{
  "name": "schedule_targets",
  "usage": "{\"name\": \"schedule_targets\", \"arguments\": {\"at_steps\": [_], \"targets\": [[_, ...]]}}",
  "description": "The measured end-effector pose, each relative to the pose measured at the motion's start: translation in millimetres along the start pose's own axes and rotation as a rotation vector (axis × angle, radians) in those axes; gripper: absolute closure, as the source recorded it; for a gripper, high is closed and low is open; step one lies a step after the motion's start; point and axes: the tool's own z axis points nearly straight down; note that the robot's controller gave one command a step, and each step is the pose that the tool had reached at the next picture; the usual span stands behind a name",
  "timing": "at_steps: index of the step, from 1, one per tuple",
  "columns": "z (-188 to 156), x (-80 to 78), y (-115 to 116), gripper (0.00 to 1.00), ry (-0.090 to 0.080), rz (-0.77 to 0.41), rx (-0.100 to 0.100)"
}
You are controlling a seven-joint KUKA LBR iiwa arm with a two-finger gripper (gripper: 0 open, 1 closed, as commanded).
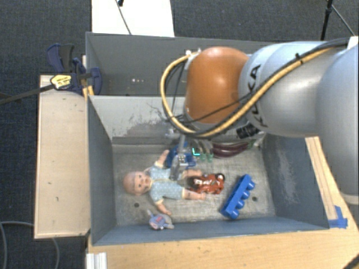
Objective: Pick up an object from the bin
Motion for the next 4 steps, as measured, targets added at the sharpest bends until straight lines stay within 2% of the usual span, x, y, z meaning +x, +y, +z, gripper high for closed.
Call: {"name": "schedule_targets", "arguments": {"at_steps": [1,2,3,4], "targets": [[-5,-2.0,-1,0.00,-0.008,0.004,-0.001],[29,-5.1,13,0.00,-0.016,-0.134,-0.001],[48,-4.6,33,0.00,-0.005,-0.371,0.001],[36,-7.9,37,0.00,-0.012,-0.449,0.000]]}}
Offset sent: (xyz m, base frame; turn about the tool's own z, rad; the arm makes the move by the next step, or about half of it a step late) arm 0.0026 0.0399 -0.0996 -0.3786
